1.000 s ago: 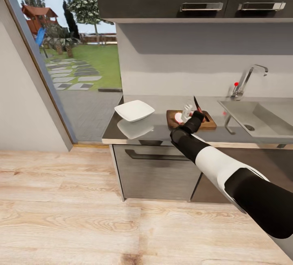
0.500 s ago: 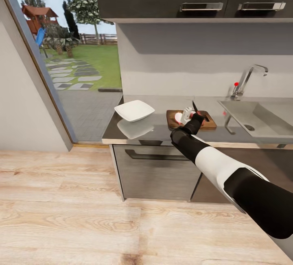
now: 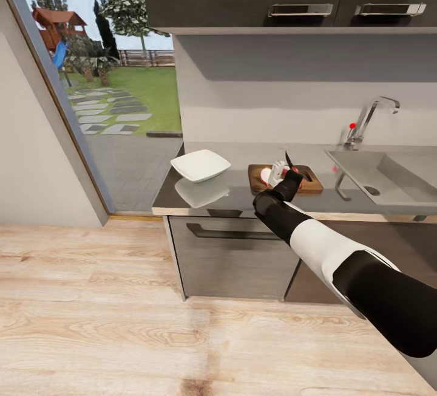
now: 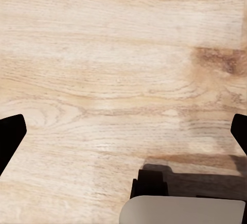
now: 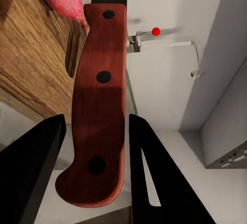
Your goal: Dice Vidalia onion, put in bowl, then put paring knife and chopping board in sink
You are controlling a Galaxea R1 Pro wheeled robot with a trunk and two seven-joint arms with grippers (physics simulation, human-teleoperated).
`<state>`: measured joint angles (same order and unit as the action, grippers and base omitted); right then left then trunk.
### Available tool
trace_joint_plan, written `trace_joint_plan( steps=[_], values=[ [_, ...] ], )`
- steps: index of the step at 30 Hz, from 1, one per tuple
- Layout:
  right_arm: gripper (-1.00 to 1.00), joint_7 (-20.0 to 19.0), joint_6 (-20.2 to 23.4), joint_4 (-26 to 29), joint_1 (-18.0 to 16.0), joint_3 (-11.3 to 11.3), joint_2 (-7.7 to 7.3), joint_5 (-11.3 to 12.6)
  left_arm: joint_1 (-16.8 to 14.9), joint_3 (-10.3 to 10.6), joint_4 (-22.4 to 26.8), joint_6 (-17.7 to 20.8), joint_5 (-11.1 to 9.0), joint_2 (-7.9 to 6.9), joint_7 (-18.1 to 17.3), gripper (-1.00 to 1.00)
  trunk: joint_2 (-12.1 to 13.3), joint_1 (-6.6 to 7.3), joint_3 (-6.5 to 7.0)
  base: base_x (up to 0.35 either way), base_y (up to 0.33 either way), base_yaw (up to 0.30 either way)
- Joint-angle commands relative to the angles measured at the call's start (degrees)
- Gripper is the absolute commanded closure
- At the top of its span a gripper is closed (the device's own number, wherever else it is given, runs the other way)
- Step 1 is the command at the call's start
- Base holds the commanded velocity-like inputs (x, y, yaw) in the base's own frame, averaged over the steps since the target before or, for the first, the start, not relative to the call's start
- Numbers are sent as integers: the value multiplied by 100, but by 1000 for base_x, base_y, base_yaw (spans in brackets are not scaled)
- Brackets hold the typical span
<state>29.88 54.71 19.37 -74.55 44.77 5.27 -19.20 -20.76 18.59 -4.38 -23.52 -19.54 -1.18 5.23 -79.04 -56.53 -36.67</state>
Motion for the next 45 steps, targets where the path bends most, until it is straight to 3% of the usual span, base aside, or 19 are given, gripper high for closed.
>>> trace_joint_plan(
  steps=[1, 10, 11, 30, 36, 45],
  values=[
    [100, 7, 23, -3, -7, 41, -1, 39, -7, 49, -19, -30, -24, 3, 13, -100, -3, 0, -5, 0, 0, 0],
    [100, -185, 23, -41, -7, 41, -1, 39, -7, 49, -19, -30, -24, 3, 13, -100, -3, 0, -5, 0, 0, 0],
    [100, -438, 23, -136, -7, 40, -53, 41, -7, 49, -19, -30, -24, 3, 13, -100, -3, 0, -5, 0, 0, 0],
    [100, -406, 63, 32, -7, 16, -49, -17, -7, 49, -19, -30, -24, 3, 13, -100, -3, 0, -5, 0, 0, 0],
    [100, -388, 152, 353, -18, 15, -53, -307, -7, 49, -19, -29, -24, 3, 13, -100, -3, 0, -5, 0, 0, 0],
    [100, -382, 172, 404, -76, 15, -45, -416, -7, 49, -19, -30, -24, 3, 13, -100, -3, 0, -5, 0, 0, 0]
  ],
)
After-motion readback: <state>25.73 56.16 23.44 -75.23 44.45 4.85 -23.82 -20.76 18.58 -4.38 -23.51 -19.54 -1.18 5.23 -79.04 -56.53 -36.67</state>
